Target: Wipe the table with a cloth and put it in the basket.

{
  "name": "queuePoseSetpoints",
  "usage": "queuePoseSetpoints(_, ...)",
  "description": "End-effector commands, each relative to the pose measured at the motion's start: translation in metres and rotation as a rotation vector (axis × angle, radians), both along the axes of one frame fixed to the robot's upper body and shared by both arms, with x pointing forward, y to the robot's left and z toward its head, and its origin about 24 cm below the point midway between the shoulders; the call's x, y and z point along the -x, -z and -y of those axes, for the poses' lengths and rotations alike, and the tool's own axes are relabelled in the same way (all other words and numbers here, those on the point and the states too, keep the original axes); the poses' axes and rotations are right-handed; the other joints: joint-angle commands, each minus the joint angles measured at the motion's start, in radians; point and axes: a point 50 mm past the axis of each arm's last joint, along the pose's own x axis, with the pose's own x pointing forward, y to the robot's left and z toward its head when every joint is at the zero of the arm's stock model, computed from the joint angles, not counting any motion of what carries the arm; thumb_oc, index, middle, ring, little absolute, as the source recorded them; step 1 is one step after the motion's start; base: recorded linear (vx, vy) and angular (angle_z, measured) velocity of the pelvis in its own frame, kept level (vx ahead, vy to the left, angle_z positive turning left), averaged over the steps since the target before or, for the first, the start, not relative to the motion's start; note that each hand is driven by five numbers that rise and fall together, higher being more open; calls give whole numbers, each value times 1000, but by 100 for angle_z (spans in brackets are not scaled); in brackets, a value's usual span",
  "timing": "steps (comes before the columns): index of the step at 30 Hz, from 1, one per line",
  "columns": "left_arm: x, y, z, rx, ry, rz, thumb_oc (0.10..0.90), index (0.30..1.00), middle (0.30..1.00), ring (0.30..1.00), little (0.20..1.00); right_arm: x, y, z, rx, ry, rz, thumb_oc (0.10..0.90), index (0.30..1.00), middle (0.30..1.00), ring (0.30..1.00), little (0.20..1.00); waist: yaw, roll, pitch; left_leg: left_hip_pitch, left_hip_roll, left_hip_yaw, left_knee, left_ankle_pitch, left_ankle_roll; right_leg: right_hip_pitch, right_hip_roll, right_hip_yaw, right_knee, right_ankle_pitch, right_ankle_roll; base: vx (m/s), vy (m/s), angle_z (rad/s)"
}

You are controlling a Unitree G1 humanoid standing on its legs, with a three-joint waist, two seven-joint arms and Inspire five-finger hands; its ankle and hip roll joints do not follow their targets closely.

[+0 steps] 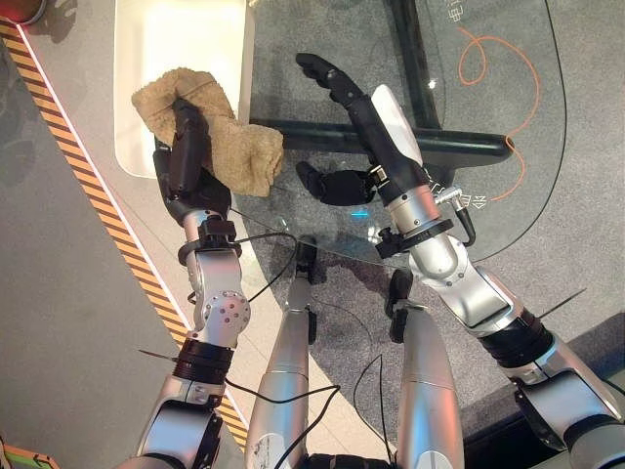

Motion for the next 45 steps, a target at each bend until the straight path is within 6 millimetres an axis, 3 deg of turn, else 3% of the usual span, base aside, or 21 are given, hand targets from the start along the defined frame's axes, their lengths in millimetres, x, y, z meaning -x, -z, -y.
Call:
queuePoseSetpoints(1, 16, -66, -22, -33, -184, 350, 100, 300, 300, 300, 200, 18, -50, 0, -157, -1, 297, 800, 900, 900, 900, 900, -10, -38, -25, 63, -113, 105, 88, -174, 97, 86, 70, -39, -289, 150, 9, 1, 46, -1)
queuePoseSetpoints(10, 20, -60, -40, -78, -282, 340, 100, 300, 300, 300, 200, -1, -9, 82, -389, 469, 280, 800, 900, 900, 900, 900, -38, -42, -25, 69, -105, 113, 90, -189, 103, 84, 71, -22, -287, 152, 15, 1, 8, 0)
queuePoseSetpoints(18, 16, -63, -60, -120, -395, 309, 100, 300, 300, 300, 200, -12, 11, 145, -420, 866, 268, 800, 900, 900, 900, 900, -45, -38, -25, 76, -96, 115, 93, -199, 101, 86, 76, -11, -282, 152, 18, 0, 0, 0)
queuePoseSetpoints(24, 11, -76, -74, -185, -494, 288, 100, 300, 300, 300, 200, -16, 51, 194, -478, 1078, 132, 800, 900, 900, 900, 900, -45, -34, -25, 79, -89, 116, 96, -205, 96, 92, 79, -6, -284, 150, 16, -2, 7, -1)
queuePoseSetpoints(36, -5, -134, -95, -342, -771, 149, 100, 300, 300, 300, 200, -7, 111, 246, -472, 1272, -184, 800, 900, 900, 900, 900, -53, -31, -25, 53, -71, 128, 102, -199, 91, 77, 85, -6, -289, 148, 1, -3, 15, -5)
queuePoseSetpoints(45, -15, -149, -113, -409, -924, 10, 100, 300, 300, 300, 200, -6, 130, 249, -403, 1285, -325, 800, 900, 900, 900, 900, -67, -38, -25, 42, -66, 133, 113, -198, 89, 64, 90, -4, -284, 147, -5, 6, 24, -1)
